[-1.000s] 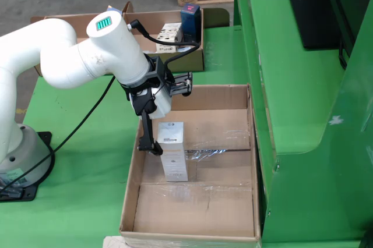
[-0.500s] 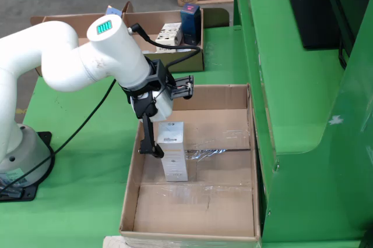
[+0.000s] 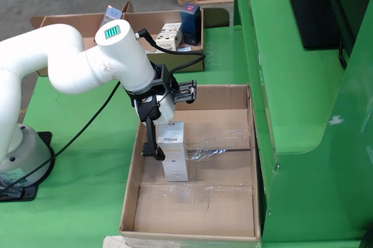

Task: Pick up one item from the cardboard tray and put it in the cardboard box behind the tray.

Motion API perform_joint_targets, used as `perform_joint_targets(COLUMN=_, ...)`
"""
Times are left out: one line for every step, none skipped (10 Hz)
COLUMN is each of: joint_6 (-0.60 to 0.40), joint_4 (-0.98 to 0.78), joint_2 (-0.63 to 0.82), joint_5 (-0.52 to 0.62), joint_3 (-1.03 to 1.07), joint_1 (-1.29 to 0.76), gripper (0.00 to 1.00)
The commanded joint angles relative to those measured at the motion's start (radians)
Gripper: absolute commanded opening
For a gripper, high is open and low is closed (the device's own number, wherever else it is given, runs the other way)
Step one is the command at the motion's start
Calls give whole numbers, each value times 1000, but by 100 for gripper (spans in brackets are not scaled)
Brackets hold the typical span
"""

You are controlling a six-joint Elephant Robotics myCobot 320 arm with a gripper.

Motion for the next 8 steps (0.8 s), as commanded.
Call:
perform_joint_targets(joint_6=-5, joint_4=10, joint_2=25, joint_5=0, joint_3=37, joint_1=-4, gripper=100)
perform_joint_targets(joint_6=-5, joint_4=10, joint_2=25, joint_5=0, joint_3=37, joint_1=-4, gripper=100)
perform_joint_targets(joint_6=-5, joint_4=10, joint_2=25, joint_5=0, joint_3=37, joint_1=-4, gripper=100)
perform_joint_targets(joint_6=-5, joint_4=10, joint_2=25, joint_5=0, joint_3=37, joint_1=-4, gripper=100)
perform_joint_targets(joint_6=-5, joint_4=10, joint_2=25, joint_5=0, joint_3=37, joint_1=-4, gripper=100)
perform_joint_targets(joint_6=-5, joint_4=10, joint_2=25, joint_5=0, joint_3=37, joint_1=-4, gripper=100)
perform_joint_targets(joint_6=-5, joint_4=10, joint_2=25, joint_5=0, joint_3=37, joint_1=-4, gripper=90)
perform_joint_targets(joint_6=-5, joint_4=10, joint_2=25, joint_5=0, joint_3=37, joint_1=-4, gripper=80)
